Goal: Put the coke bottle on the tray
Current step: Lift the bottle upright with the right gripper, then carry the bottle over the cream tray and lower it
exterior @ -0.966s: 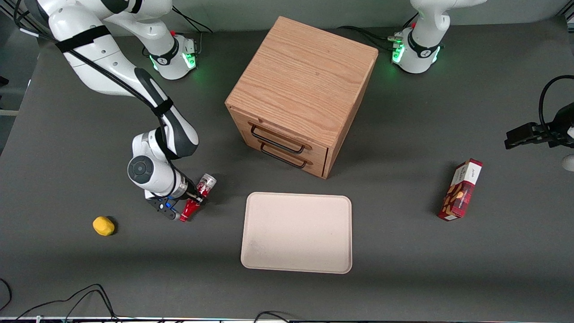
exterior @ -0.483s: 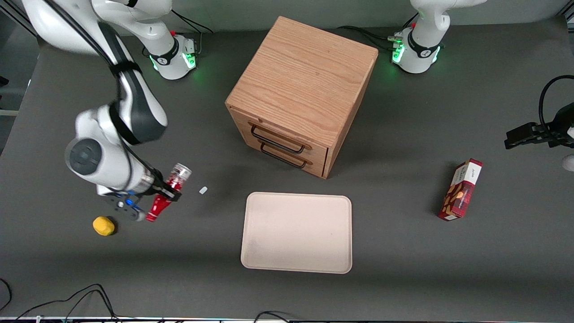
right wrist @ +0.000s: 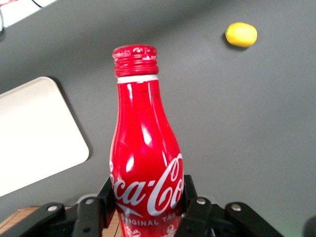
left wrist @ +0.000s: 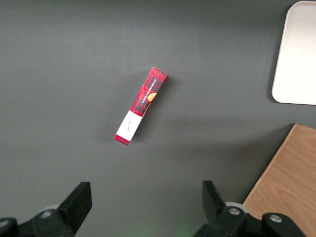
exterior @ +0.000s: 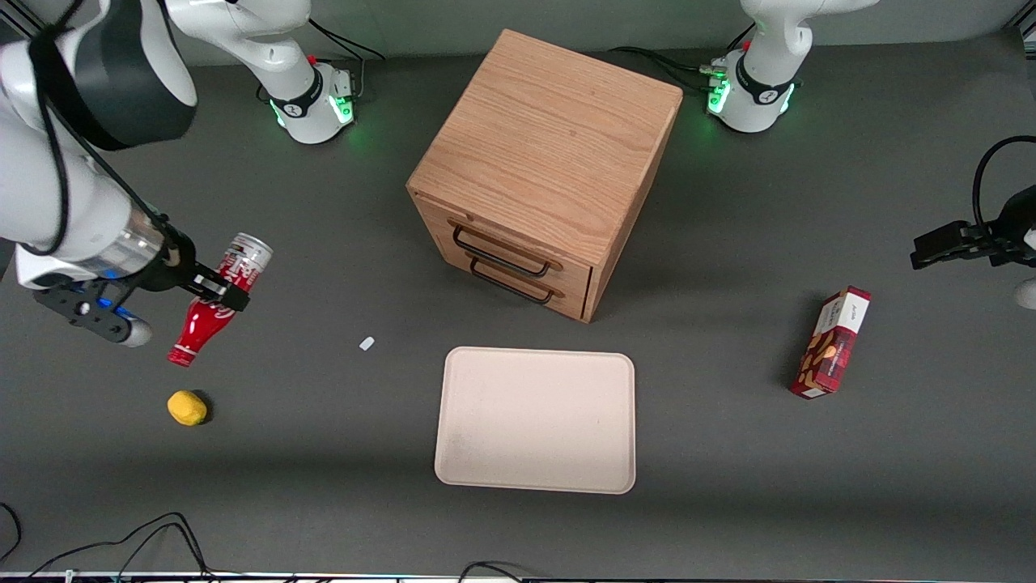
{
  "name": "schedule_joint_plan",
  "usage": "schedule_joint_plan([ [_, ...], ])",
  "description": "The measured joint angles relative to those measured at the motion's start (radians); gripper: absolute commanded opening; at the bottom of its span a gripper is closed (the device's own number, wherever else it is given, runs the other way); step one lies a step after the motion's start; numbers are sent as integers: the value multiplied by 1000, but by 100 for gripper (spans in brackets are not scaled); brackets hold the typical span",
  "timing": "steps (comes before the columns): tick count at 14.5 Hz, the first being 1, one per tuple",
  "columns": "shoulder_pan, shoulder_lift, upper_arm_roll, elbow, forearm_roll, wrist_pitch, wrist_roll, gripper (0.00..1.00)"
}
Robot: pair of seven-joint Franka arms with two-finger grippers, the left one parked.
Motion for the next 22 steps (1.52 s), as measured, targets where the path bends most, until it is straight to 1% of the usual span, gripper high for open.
schedule_joint_plan([
  [2,4,66,3,84,0,-6,-6,0],
  [4,33,172,5,180,1,-4,-15,0],
  [7,115,347,7,305,1,12,-15,0],
  [9,174,450,7,359,1,75,-15,0],
  [15,271,625,4,393,1,288,-15,0],
  [22,315,793,-11,398,0,498,-16,0],
])
